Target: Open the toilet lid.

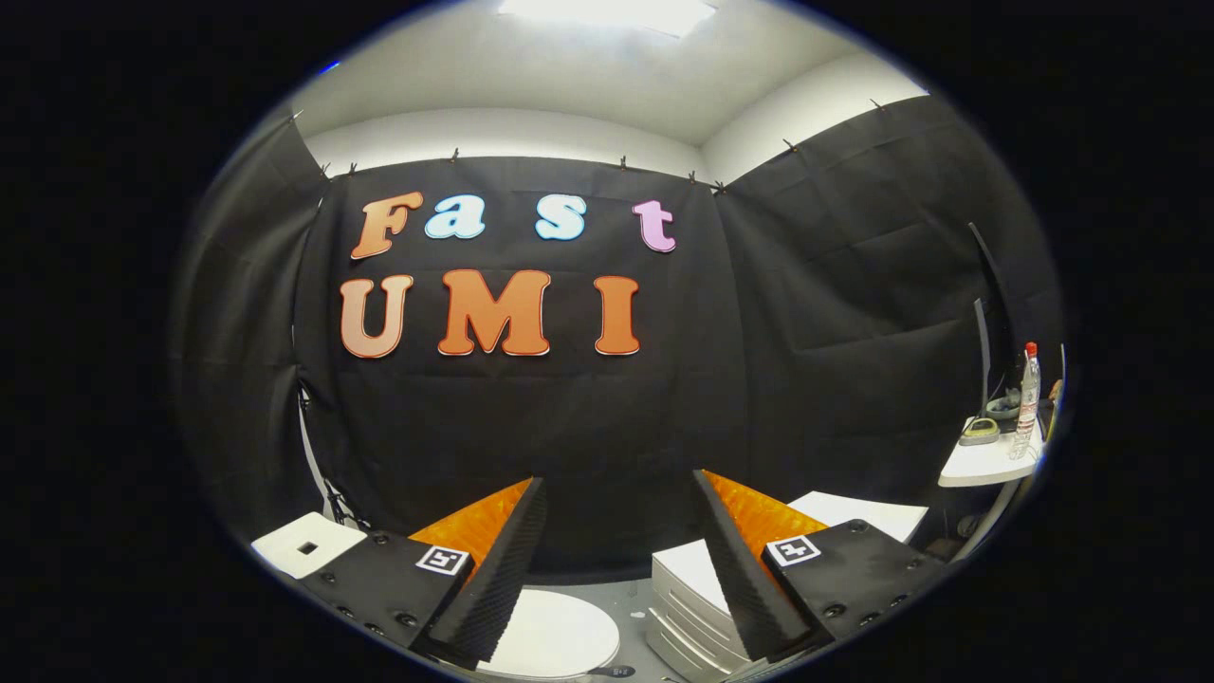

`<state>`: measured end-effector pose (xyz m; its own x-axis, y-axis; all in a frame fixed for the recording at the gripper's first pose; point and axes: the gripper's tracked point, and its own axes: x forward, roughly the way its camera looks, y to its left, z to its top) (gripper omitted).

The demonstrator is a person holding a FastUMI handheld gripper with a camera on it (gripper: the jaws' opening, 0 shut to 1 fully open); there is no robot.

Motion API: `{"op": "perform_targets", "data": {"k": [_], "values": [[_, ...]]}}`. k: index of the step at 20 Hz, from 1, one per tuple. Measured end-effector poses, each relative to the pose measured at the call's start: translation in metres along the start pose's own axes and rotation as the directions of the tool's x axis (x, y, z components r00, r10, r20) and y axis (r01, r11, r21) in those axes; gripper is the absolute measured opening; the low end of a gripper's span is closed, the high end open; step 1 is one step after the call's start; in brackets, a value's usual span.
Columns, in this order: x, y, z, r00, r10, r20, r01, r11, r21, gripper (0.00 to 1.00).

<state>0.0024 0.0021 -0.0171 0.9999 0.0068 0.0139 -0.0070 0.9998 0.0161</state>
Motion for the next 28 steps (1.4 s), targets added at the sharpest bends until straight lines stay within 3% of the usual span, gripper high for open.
{"op": "perform_targets", "data": {"k": [18,24,28], "values": [[0.026,0.027,-0.151,0.987,0.05,-0.154,-0.054,0.998,-0.025,0.98],[0.027,0.018,-0.212,0.981,0.019,-0.194,-0.024,0.999,-0.024,0.98],[0.022,0.008,-0.272,0.957,-0.009,-0.289,-0.008,0.998,-0.055,0.98]]}}
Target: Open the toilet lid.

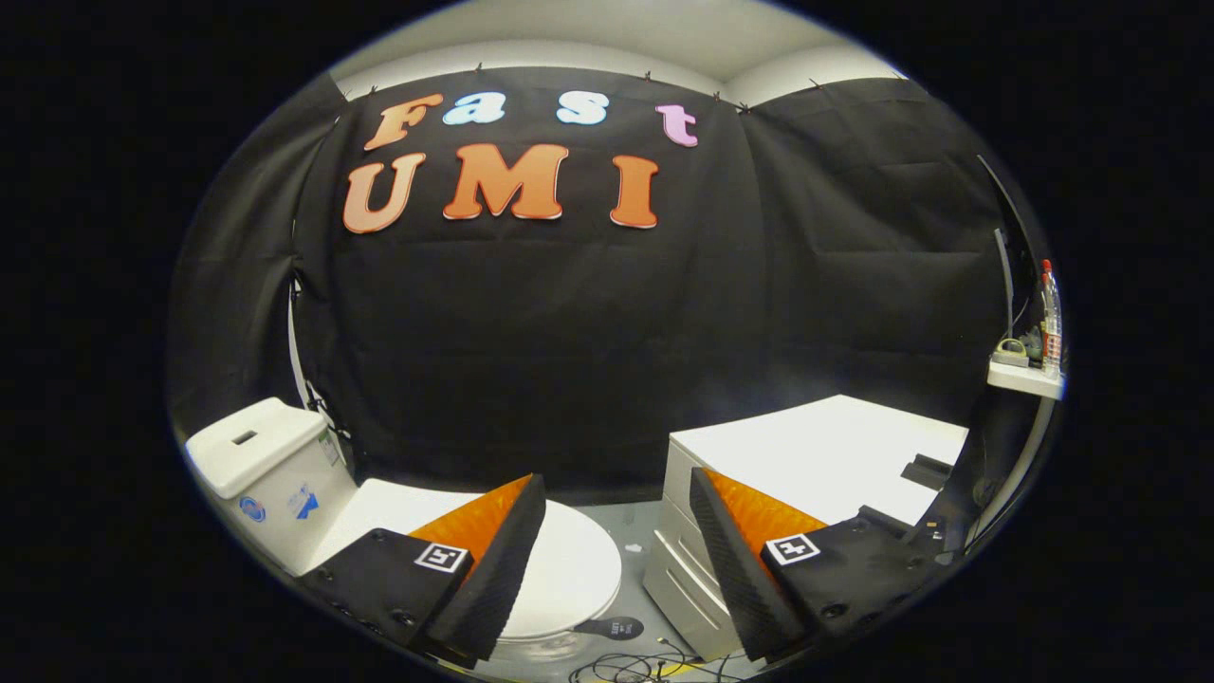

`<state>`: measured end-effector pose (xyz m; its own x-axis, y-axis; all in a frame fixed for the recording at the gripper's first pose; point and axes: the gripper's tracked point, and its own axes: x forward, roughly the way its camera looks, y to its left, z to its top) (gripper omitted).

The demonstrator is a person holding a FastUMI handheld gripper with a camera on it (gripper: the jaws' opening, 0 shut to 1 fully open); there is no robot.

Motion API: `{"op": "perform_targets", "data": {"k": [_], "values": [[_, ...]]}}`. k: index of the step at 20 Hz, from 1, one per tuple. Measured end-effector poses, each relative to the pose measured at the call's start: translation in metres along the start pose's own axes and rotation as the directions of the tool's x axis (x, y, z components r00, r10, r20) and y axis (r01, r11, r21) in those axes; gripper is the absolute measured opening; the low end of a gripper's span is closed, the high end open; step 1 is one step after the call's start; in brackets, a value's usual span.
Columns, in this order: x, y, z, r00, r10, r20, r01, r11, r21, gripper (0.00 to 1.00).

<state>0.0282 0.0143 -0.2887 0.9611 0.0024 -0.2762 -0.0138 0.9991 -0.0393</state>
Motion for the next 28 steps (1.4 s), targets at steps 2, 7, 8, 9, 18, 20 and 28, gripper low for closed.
{"op": "perform_targets", "data": {"k": [2,7,8,9,18,20,28], "values": [[0.004,-0.005,-0.023,0.999,-0.008,-0.034,0.009,1.0,0.02,0.98],[0.012,-0.015,-0.089,0.991,-0.028,-0.133,0.039,0.996,0.086,0.98],[0.013,-0.016,-0.102,0.988,-0.028,-0.152,0.044,0.994,0.105,0.98],[0.015,-0.017,-0.113,0.985,-0.031,-0.172,0.052,0.991,0.123,0.99],[0.024,-0.037,-0.191,0.957,-0.052,-0.285,0.137,0.949,0.285,0.99],[0.026,-0.039,-0.206,0.951,-0.051,-0.306,0.157,0.929,0.334,0.99],[0.025,-0.041,-0.253,0.931,0.012,-0.366,0.228,0.762,0.606,0.96]]}}
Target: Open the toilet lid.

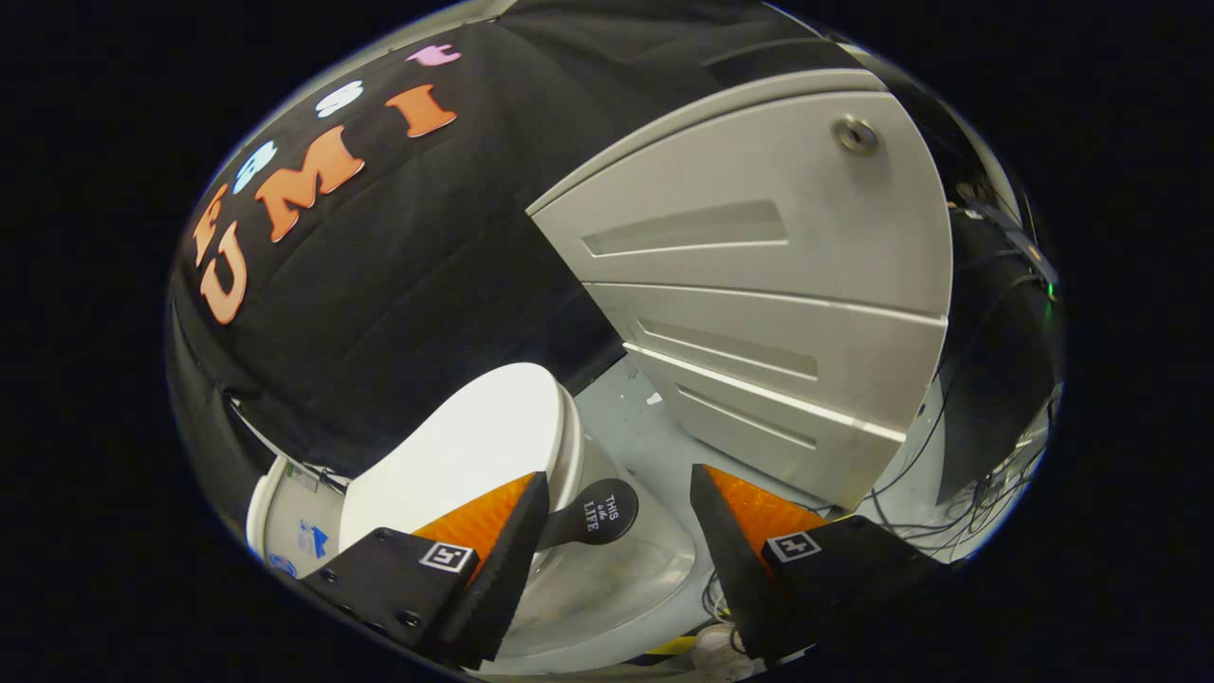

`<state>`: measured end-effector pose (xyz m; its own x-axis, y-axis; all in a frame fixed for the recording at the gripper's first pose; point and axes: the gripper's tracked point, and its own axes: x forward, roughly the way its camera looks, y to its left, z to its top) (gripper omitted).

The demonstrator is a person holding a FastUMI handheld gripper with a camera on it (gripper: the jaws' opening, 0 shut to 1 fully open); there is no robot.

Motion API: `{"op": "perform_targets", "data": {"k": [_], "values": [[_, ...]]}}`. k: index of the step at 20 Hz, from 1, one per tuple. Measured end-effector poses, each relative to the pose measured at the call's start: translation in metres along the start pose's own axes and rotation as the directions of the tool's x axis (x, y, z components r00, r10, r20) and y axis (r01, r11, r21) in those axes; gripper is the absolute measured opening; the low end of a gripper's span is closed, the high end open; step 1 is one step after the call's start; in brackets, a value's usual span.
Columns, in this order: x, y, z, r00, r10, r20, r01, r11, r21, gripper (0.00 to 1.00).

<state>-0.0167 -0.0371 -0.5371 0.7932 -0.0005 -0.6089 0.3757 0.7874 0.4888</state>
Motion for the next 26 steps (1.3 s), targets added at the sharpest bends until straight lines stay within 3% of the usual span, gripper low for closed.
{"op": "perform_targets", "data": {"k": [5,9,11,15,18,21,26], "values": [[-0.011,-0.003,-0.025,0.99,0.057,-0.13,-0.033,0.983,0.181,0.81],[-0.009,0.007,-0.027,0.987,0.098,-0.128,-0.066,0.969,0.237,0.7],[-0.005,0.01,-0.027,0.984,0.109,-0.138,-0.073,0.966,0.246,0.44],[-0.006,0.009,-0.021,0.983,0.137,-0.12,-0.086,0.93,0.357,0.36],[-0.013,0.013,-0.012,0.984,0.15,-0.096,-0.097,0.905,0.415,0.09],[-0.018,0.017,-0.009,0.983,0.135,-0.123,-0.081,0.926,0.368,0.09],[-0.023,0.033,0.012,0.981,0.169,-0.097,-0.129,0.936,0.327,0.08]]}}
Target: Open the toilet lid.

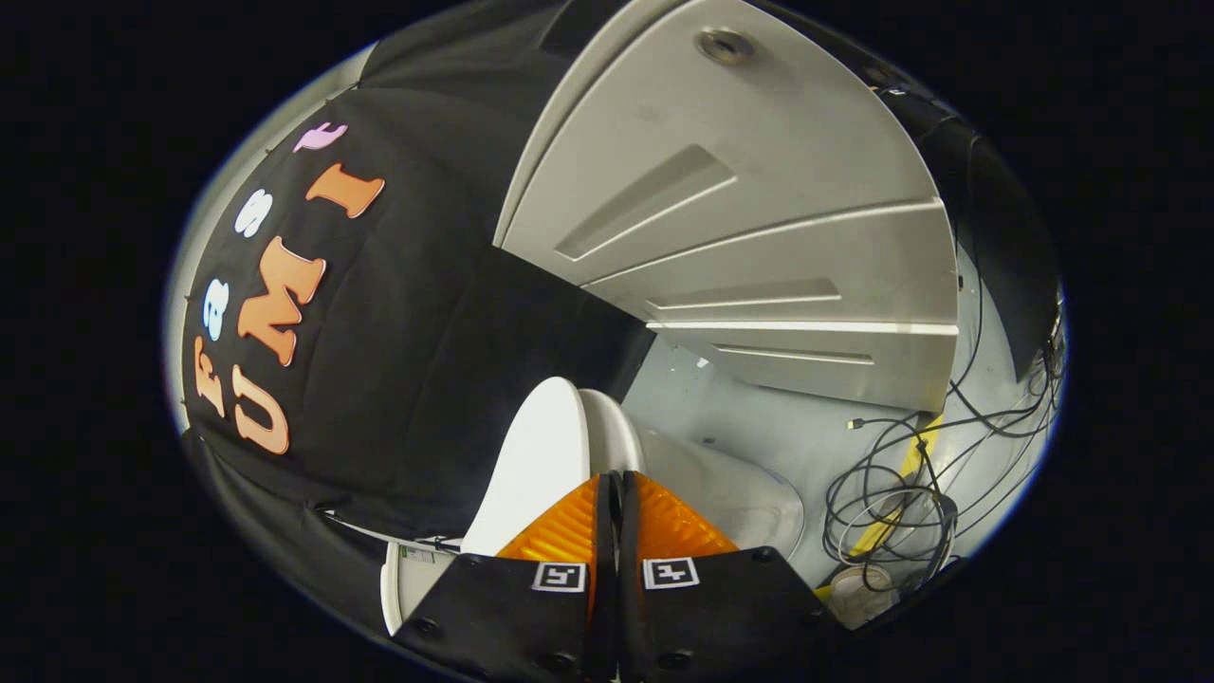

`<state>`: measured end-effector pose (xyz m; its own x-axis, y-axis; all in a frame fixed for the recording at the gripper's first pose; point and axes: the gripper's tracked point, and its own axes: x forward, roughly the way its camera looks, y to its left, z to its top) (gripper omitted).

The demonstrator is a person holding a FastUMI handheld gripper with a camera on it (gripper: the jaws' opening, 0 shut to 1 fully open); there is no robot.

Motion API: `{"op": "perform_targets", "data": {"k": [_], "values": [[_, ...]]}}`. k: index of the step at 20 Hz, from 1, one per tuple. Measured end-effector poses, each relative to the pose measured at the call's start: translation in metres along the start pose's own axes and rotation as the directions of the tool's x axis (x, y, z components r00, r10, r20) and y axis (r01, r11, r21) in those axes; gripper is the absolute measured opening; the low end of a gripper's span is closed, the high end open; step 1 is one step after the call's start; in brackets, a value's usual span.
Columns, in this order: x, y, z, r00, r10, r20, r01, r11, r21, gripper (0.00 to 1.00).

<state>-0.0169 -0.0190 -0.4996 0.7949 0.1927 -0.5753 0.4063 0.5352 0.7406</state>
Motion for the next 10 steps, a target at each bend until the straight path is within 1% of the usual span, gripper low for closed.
{"op": "perform_targets", "data": {"k": [3,10], "values": [[0.002,0.015,0.013,0.999,0.006,0.044,-0.005,1.0,-0.026,0.08],[-0.014,0.054,0.024,0.996,0.053,0.066,-0.049,0.997,-0.06,0.09]]}}
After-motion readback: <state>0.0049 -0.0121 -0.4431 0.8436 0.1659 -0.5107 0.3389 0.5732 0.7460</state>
